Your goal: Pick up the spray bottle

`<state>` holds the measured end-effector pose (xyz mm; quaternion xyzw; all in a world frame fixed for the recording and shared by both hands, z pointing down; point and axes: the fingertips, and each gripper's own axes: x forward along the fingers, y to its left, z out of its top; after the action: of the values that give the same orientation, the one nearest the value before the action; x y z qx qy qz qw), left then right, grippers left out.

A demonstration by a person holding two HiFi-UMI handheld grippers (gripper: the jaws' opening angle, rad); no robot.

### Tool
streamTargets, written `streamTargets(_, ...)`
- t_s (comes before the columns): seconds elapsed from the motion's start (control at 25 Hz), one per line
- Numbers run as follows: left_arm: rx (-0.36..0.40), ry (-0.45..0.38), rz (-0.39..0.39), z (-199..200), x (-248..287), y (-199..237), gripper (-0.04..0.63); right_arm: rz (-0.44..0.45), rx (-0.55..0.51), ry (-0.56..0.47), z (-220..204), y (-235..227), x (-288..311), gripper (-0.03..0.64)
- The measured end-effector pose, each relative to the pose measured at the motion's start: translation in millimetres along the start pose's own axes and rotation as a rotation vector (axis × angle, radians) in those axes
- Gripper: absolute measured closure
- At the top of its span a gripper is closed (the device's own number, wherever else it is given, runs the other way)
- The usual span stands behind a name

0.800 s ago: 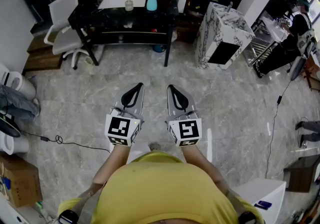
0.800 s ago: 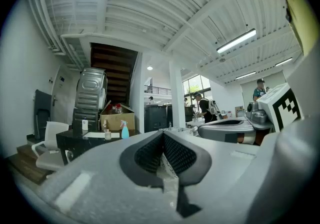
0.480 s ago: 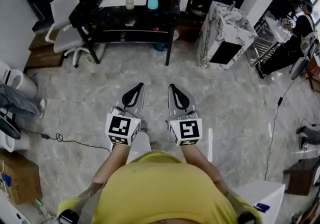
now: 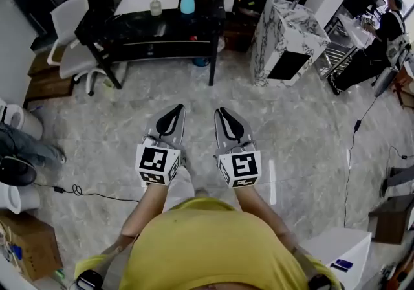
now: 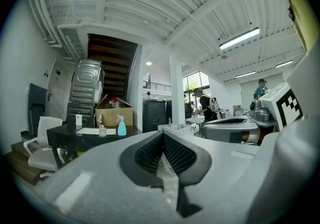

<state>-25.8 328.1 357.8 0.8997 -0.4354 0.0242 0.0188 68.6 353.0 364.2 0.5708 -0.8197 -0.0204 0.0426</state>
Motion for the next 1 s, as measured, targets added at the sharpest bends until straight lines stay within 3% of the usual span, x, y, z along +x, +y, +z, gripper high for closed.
streamTargets(0.6,0.004,-0.013,-0.068,20,133,140,0.591,-0.039,-0.006,0.018,13,-31,194,0.546)
streamTargets(1.0,-0.010,-0.028,-0.109,15,189,198,0.591,-0.087,-0.014,0.034,4,-44,272,0.488)
